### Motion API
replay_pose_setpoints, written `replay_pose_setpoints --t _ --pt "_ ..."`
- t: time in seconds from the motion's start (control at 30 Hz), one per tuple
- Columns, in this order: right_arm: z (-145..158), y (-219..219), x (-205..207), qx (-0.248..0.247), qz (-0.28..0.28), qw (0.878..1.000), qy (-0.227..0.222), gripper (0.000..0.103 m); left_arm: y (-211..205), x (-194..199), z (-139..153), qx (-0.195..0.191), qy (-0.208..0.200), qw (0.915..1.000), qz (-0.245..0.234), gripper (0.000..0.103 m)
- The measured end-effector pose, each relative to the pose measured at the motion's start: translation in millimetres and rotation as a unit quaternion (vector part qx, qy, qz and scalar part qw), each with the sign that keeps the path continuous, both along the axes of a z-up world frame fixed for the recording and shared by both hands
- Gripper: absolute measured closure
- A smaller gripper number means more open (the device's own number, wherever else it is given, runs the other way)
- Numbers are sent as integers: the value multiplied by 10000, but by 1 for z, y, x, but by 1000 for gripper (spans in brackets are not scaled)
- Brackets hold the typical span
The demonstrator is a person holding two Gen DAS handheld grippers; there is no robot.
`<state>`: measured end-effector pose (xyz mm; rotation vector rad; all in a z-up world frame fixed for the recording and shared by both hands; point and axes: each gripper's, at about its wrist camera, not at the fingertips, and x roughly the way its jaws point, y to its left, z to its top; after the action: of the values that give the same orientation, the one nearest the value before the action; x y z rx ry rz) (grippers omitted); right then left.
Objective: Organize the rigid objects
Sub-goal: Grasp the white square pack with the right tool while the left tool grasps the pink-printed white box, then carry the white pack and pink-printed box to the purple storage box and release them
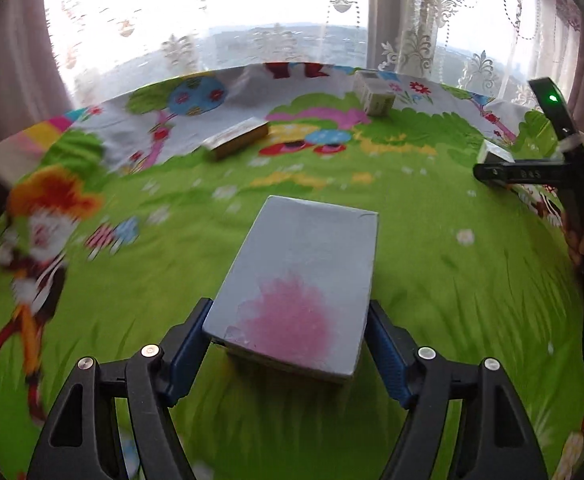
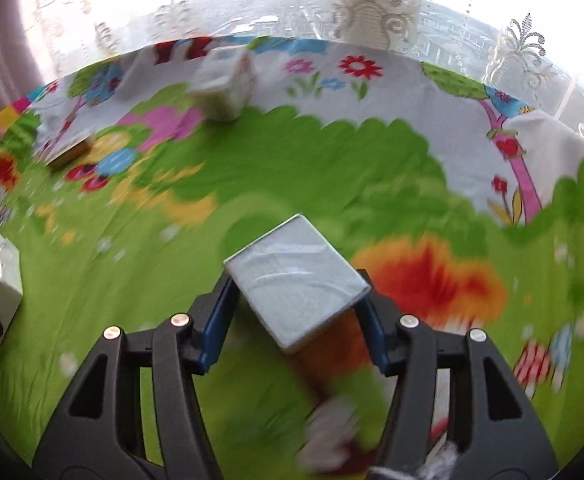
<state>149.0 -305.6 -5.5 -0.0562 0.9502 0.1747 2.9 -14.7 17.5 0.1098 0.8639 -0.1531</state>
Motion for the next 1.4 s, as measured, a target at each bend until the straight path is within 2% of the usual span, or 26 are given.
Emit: replay_pose_setpoints --t 0.13,0.33,0.53,0.67,1.0,1.4 --pt "6 30 -69 222 181 9996 -65 42 21 -44 4 -117 -27 9996 242 29" --pt "9 62 -141 269 347 9989 -166 42 44 -105 4 -347 -107 9982 479 29" --pt "11 82 -195 68 572 9981 -195 42 58 -150 9 -351 -221 9977 542 29" --pt "11 92 -216 -23 752 9970 -184 42 69 -170 9 -425 -233 9966 672 29" --pt "13 125 -250 -67 1202 9926 -153 42 86 -199 10 -179 -298 9943 1008 31" --pt "29 178 -276 81 2014 9794 -143 42 123 -236 21 -347 -465 9866 1523 31"
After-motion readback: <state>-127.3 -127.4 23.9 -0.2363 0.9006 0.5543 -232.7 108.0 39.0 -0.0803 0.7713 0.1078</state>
